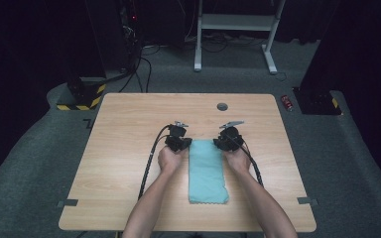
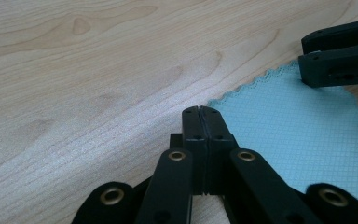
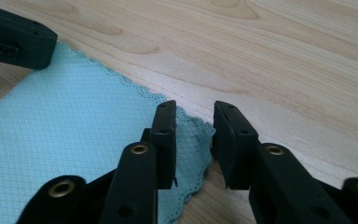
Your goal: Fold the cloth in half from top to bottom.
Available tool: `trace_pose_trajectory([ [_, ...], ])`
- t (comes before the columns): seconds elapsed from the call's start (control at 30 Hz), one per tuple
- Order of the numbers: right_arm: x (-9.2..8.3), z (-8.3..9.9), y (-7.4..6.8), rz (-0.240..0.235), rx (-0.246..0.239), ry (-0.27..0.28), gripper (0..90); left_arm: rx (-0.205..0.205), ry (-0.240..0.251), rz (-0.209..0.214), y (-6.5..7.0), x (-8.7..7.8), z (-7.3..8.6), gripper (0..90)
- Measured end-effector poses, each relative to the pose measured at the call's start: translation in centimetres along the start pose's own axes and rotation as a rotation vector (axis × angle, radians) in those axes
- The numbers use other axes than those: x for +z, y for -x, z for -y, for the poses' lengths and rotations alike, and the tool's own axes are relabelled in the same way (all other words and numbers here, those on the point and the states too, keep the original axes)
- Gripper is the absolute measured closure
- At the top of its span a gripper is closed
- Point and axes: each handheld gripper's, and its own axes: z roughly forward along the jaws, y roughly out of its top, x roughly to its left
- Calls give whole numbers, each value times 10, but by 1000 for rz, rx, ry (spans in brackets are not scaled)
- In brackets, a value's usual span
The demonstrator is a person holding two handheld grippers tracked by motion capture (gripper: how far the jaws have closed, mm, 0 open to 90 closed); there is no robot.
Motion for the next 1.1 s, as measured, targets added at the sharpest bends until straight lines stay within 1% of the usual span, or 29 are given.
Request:
trace_pose_trajectory([
  [0.03,0,0,-2,2,-16,0,758,2,-1,-2,0,0,0,899],
  [0.1,1,-1,-5,-7,-16,-6,835,6,-4,-3,0,0,0,899],
  [0.13,1,-1,-6,-10,-21,-6,858,6,-4,-3,1,1,0,899],
  [0.23,1,-1,-6,-15,-27,-10,879,9,-3,-3,1,0,0,899],
  [0.27,1,-1,-6,-17,-28,-8,884,12,-1,-1,1,0,0,899],
  [0.3,1,-1,-6,-18,-27,-7,887,6,4,2,1,-1,-1,900],
  [0.43,-2,0,-4,-33,-8,5,890,9,28,18,0,-8,-3,900],
  [0.47,-4,-1,-3,-37,-14,17,890,12,35,21,0,-10,-3,900],
  [0.53,-12,-4,-2,-47,-8,48,891,12,42,24,0,-13,-4,900],
  [0.57,-15,-5,-2,-50,-14,58,891,11,47,26,0,-14,-5,900],
  [0.63,-20,-7,-3,-54,-18,69,891,3,57,33,-1,-17,-6,900],
  [0.7,-24,-8,-3,-58,-12,79,891,-4,65,41,-2,-19,-7,900],
  [0.77,-27,-10,-2,-60,-11,87,891,1,65,43,-1,-20,-10,900],
  [0.8,-28,-10,-2,-57,-16,90,891,5,69,44,0,-22,-12,900],
  [0.9,-32,-12,0,-57,-6,93,891,8,85,51,1,-25,-19,900],
  [0.93,-34,-14,1,-56,-9,91,891,6,94,54,2,-26,-21,900],
  [1.03,-43,-22,4,-48,-16,121,891,0,104,58,1,-29,-25,900],
  [1.07,-44,-24,5,-50,-11,115,891,-8,111,63,0,-30,-27,900],
  [1.1,-45,-26,5,-49,-18,115,891,-12,123,65,0,-31,-29,900],
])
